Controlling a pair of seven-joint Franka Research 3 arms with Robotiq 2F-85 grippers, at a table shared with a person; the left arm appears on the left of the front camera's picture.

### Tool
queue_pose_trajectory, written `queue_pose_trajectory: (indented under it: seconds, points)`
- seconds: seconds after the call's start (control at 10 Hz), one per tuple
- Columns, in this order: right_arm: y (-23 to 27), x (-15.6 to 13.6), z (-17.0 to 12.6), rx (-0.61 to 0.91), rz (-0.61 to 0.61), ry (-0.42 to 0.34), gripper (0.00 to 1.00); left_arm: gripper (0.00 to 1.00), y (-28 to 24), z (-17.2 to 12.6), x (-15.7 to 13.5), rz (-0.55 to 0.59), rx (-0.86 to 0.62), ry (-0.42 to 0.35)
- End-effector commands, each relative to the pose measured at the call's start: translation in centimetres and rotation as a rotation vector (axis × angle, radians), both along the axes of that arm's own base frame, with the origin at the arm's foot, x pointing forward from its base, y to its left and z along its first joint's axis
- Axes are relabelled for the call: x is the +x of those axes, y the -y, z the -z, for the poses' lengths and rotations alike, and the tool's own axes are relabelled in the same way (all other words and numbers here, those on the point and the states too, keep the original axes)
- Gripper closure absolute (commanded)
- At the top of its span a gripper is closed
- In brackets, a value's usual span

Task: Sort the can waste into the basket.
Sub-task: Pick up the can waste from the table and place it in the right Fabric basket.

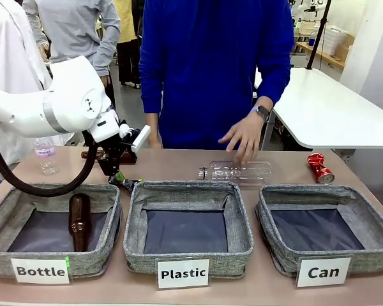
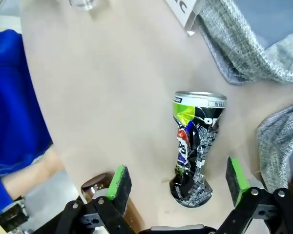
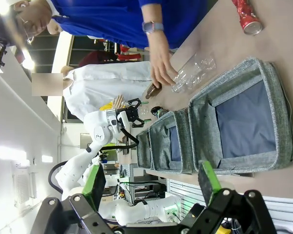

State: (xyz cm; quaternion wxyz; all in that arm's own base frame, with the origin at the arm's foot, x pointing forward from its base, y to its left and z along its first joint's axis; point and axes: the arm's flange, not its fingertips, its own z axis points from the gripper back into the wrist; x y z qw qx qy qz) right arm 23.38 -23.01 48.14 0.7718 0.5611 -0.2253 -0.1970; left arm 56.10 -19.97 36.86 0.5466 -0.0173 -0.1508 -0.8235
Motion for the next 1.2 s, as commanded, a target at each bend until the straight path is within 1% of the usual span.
queue_pose_trajectory:
  seconds: [0.0, 0.1, 0.4, 0.8, 0.9, 1.0, 1.1]
  points:
    - [0.2, 0.2, -0.2, 0.001, -0.001, 0.032, 0.00, 0.00, 0.6, 0.5, 1.3, -0.024, 0.073, -0.022]
    - [0.2, 0.2, -0.2, 0.001, -0.001, 0.032, 0.00, 0.00, 1.0, 1.1, 1.8, -0.029, 0.092, -0.029]
    - [0.2, 0.2, -0.2, 0.001, -0.001, 0.032, 0.00, 0.00, 1.7, 2.8, 3.2, -0.030, 0.167, -0.089]
    - [0.2, 0.2, -0.2, 0.001, -0.001, 0.032, 0.00, 0.00, 2.1, 4.6, 4.2, -0.049, 0.226, -0.146]
    - [0.2, 0.2, -0.2, 0.001, -0.001, 0.032, 0.00, 0.05, 2.3, 5.0, 4.3, -0.051, 0.243, -0.154]
    - [0.2, 0.2, -0.2, 0.001, -0.001, 0.032, 0.00, 0.59, 2.4, 5.2, 4.3, -0.048, 0.273, -0.163]
    - [0.2, 0.2, -0.2, 0.001, -0.001, 0.032, 0.00, 0.65, 2.5, 5.3, 4.3, -0.044, 0.280, -0.174]
